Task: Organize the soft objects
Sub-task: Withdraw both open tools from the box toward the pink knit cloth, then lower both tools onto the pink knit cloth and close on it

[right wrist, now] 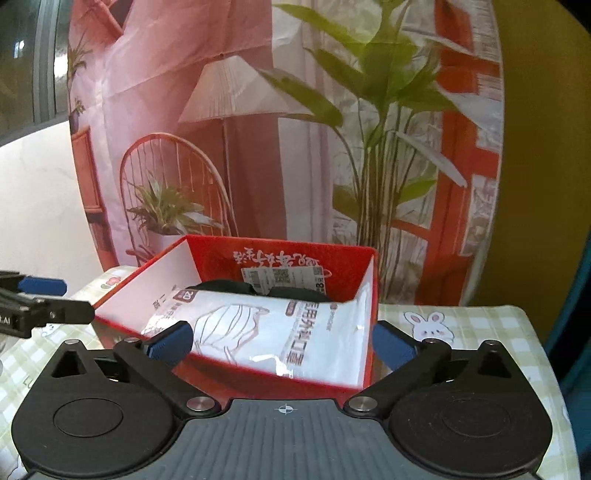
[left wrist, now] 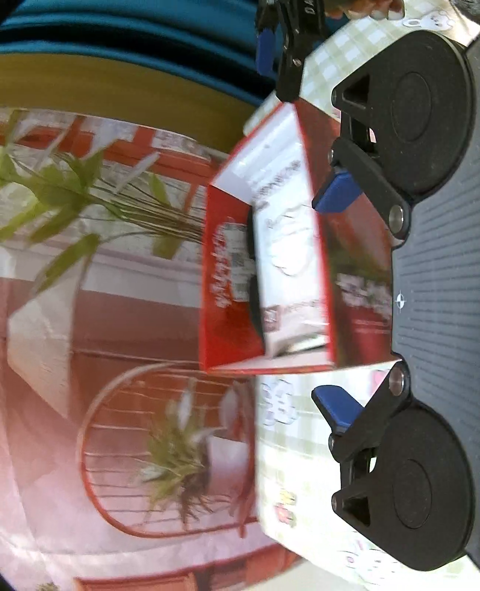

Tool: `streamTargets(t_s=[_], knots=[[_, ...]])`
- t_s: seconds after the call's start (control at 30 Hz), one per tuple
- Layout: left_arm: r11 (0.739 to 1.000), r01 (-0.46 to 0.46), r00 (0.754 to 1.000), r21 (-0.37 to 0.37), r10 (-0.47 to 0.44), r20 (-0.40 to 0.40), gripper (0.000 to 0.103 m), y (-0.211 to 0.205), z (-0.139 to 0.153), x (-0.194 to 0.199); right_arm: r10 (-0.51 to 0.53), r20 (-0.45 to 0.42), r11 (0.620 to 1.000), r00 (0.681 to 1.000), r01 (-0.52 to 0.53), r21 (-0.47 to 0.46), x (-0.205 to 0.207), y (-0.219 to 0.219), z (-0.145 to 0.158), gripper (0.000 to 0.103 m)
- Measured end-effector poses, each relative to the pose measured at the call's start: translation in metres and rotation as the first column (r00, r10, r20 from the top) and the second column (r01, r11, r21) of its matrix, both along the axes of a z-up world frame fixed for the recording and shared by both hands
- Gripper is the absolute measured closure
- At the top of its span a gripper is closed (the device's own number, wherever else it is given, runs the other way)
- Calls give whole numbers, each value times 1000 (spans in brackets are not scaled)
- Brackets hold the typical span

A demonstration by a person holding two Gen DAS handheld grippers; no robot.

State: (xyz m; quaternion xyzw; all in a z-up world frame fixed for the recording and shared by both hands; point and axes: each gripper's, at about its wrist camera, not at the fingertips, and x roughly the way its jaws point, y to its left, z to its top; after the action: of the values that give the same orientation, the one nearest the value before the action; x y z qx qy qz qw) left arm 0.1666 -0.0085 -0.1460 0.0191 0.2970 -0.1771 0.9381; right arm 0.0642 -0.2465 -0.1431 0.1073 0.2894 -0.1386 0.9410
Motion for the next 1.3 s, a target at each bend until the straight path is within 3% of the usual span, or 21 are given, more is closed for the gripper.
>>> streamTargets(t_s=[0.3,0.43,0.6,0.8,0.93,1.3], knots=[[998,-61,990,-20,58,-129,2,10,-43,-4,-71,-43,997,997,72,39,-28,17,-34,0],[997,-70,987,22,72,-142,2,4,-60,-5,-72,-79,994,994,78,75,-33,23,-57,0],[998,-68,981,17,70,-179,4,1,-78,-2,-80,-141,990,987,96,107,-29,27,-87,1],[998,-63,969,28,68,-238,15,-3,-100,2,-71,-210,986,975,100,131,-17,31,-113,10],[998,-67,958,-10,62,-279,19,1,-112,4,-50,-247,986,968,87,143,-11,34,-125,18],[999,-36,964,17,39,-261,19,-2,-117,2,-28,-288,990,957,66,121,-5,37,-132,20]])
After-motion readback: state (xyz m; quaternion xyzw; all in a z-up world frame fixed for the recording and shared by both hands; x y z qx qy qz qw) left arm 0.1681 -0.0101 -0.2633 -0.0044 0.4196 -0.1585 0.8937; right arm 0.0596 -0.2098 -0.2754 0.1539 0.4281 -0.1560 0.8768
